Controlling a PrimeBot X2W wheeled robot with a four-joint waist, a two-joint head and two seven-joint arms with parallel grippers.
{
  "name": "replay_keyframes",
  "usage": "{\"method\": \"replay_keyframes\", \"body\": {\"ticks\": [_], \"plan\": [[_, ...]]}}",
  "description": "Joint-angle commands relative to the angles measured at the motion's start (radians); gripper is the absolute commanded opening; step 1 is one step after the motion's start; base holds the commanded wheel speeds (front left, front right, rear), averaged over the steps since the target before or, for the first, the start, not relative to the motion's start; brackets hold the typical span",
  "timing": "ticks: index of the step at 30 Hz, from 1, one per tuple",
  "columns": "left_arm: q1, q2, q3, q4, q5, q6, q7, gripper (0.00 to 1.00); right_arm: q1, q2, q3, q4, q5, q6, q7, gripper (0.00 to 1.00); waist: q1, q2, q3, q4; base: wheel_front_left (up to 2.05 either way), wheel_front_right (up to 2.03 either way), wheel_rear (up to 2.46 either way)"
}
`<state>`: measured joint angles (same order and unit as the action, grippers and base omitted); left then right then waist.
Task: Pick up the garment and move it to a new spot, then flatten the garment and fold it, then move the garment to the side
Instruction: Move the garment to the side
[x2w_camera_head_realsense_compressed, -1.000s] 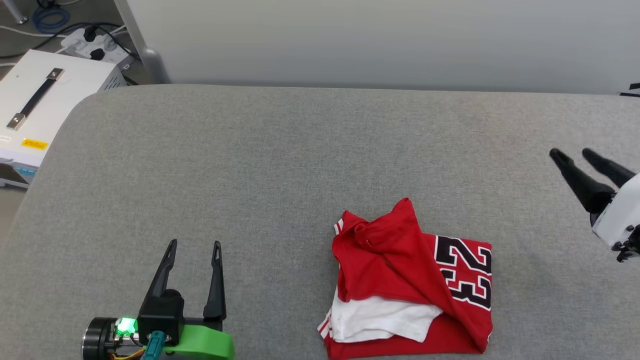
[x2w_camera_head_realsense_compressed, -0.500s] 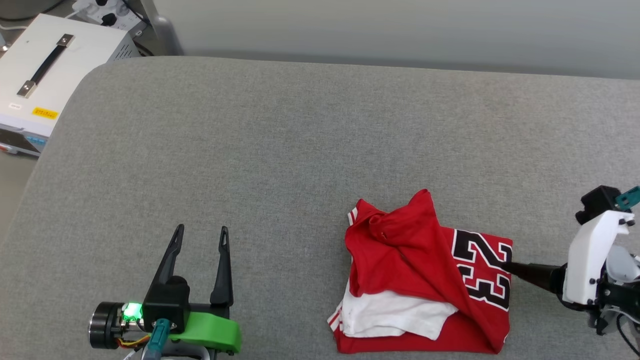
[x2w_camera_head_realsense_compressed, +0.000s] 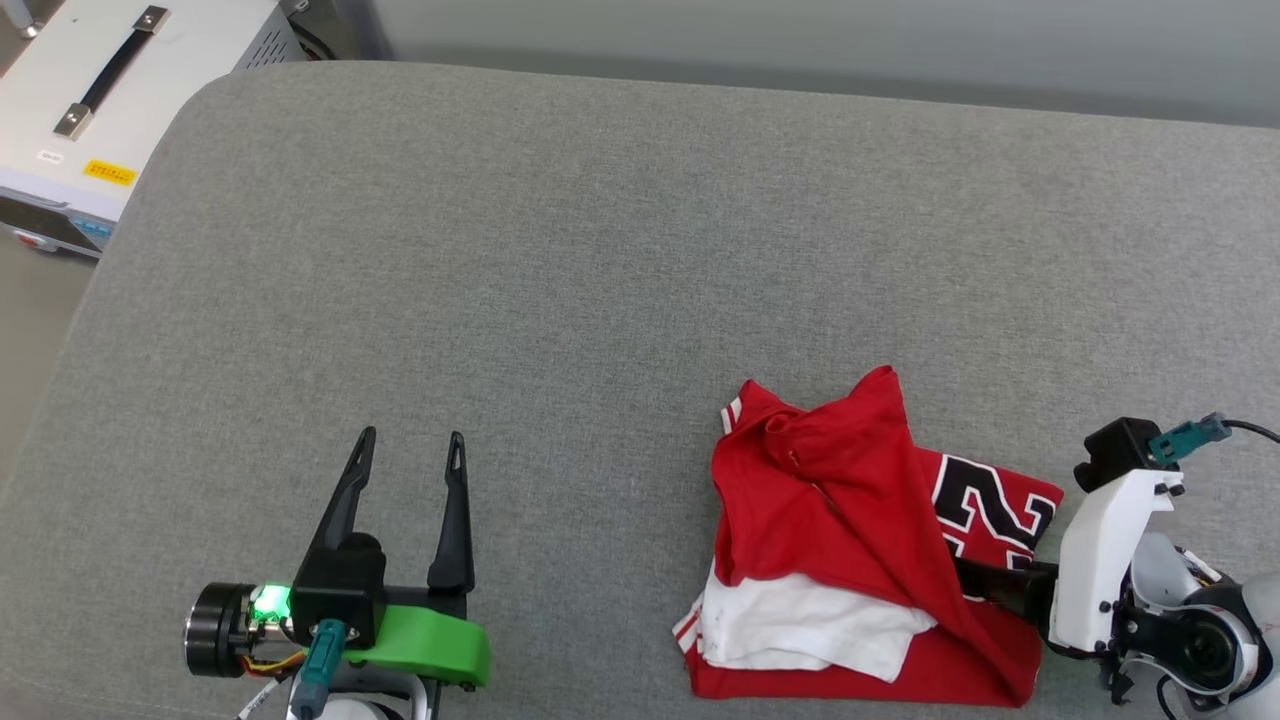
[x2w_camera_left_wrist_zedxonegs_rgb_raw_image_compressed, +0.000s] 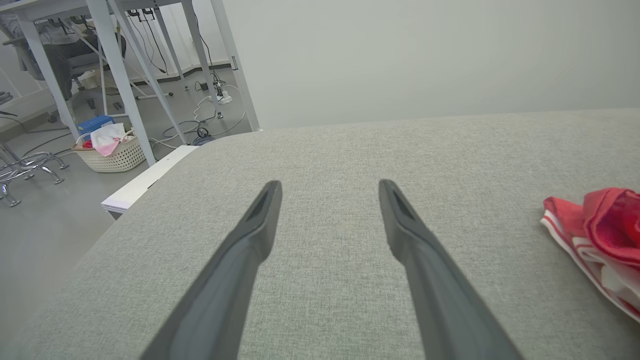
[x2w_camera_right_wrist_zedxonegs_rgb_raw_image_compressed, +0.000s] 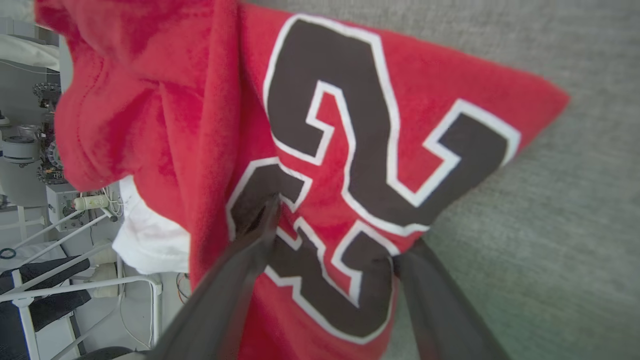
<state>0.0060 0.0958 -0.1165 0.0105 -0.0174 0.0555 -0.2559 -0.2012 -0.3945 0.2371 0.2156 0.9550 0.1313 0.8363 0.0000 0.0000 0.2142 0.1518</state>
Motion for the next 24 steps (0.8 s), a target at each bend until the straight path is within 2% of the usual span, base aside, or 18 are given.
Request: {"method": "replay_keyframes", "body": {"ticks": [1, 3, 4, 5, 15, 24], "plan": [[-0.014, -0.004, 0.002, 0.002, 0.001, -0.006, -0.006, 1.0, 0.032, 0.016, 0.031, 0.024, 0.001, -0.001, -0.023, 1.0, 0.0, 0.0, -0.002, -0.001, 0.0, 0.0, 0.0], [-0.011, -0.004, 0.004, 0.003, 0.001, -0.004, -0.006, 1.0, 0.028, 0.004, 0.052, 0.02, 0.001, -0.001, -0.066, 1.0, 0.0, 0.0, -0.005, -0.005, 0.0, 0.0, 0.0], [-0.01, -0.005, 0.004, 0.004, 0.001, -0.004, -0.006, 1.0, 0.026, -0.003, 0.062, 0.019, 0.003, -0.001, -0.082, 0.66, 0.0, 0.0, -0.008, -0.007, 0.0, 0.0, 0.0], [-0.008, -0.005, 0.004, 0.006, 0.001, -0.004, -0.006, 1.0, 0.023, -0.012, 0.072, 0.014, 0.008, -0.001, -0.101, 0.0, 0.0, 0.0, -0.01, -0.01, 0.0, 0.0, 0.0], [0.01, -0.009, 0.005, 0.014, -0.002, -0.002, -0.006, 1.0, -0.021, -0.14, 0.126, -0.091, 0.003, -0.001, -0.294, 0.0, 0.0, 0.0, -0.054, -0.053, 0.0, 0.0, 0.0], [0.035, -0.014, 0.01, 0.01, -0.007, -0.001, -0.006, 1.0, -0.079, -0.253, 0.158, -0.208, -0.05, -0.001, -0.362, 0.0, 0.0, 0.0, -0.087, -0.136, 0.0, 0.0, 0.0]]}}
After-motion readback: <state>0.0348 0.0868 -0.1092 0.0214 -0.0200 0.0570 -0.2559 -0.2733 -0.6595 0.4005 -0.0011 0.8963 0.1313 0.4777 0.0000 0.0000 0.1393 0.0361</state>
